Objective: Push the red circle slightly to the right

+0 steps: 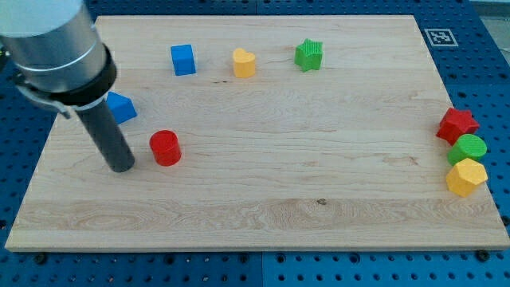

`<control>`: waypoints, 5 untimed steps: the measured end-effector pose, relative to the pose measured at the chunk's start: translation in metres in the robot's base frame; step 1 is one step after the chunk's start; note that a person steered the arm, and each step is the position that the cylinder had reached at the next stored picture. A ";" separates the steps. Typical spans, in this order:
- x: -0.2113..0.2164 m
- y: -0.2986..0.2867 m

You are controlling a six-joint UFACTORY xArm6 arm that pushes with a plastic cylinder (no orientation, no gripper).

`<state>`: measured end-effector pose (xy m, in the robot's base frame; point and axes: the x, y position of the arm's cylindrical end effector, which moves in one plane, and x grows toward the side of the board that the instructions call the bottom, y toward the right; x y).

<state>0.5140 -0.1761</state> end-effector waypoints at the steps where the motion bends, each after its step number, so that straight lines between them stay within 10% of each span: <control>1: -0.004 0.025; 5: -0.032 0.085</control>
<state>0.4821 -0.0911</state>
